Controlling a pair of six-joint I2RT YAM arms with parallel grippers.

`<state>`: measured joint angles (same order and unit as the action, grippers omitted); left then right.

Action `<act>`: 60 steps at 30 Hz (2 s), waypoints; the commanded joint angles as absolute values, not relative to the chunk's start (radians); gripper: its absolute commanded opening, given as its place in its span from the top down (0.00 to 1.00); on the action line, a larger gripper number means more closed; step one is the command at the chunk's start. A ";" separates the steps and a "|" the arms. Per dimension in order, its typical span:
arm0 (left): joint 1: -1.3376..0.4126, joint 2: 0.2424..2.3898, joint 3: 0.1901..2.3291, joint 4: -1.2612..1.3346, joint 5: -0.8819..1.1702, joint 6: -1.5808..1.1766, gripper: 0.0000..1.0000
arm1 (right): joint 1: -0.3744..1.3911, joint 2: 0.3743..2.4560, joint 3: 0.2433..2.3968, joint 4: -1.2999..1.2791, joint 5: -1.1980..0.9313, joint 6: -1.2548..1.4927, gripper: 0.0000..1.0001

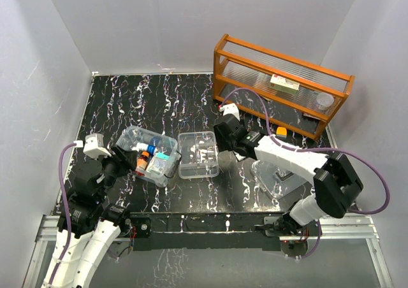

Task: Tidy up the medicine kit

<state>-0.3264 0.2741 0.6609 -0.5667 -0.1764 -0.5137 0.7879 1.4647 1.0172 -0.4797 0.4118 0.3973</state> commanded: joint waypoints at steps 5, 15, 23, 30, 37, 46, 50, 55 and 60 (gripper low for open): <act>-0.325 0.276 0.680 -0.567 -0.184 -0.511 0.47 | 0.648 1.554 1.031 -0.354 0.215 0.053 0.42; -0.325 0.275 0.680 -0.567 -0.180 -0.510 0.47 | 0.570 1.705 1.111 -0.369 0.088 -0.008 0.42; -0.325 0.284 0.680 -0.565 -0.178 -0.508 0.46 | 0.526 1.826 1.174 -0.395 -0.017 -0.032 0.44; -0.325 0.284 0.681 -0.567 -0.181 -0.509 0.46 | 0.506 1.849 1.182 -0.403 -0.034 -0.034 0.54; -0.325 0.285 0.680 -0.567 -0.181 -0.509 0.46 | 0.492 1.879 1.189 -0.407 -0.051 -0.008 0.53; -0.325 0.281 0.680 -0.567 -0.181 -0.509 0.46 | 0.475 1.908 1.250 -0.448 -0.048 0.110 0.62; -0.325 0.282 0.680 -0.567 -0.183 -0.511 0.46 | 0.466 1.878 1.257 -0.446 -0.023 0.154 0.64; -0.324 0.281 0.680 -0.566 -0.181 -0.509 0.45 | 0.466 1.804 1.231 -0.408 -0.004 0.221 0.64; -0.325 0.276 0.680 -0.565 -0.181 -0.509 0.45 | 0.466 1.699 1.179 -0.374 -0.012 0.327 0.64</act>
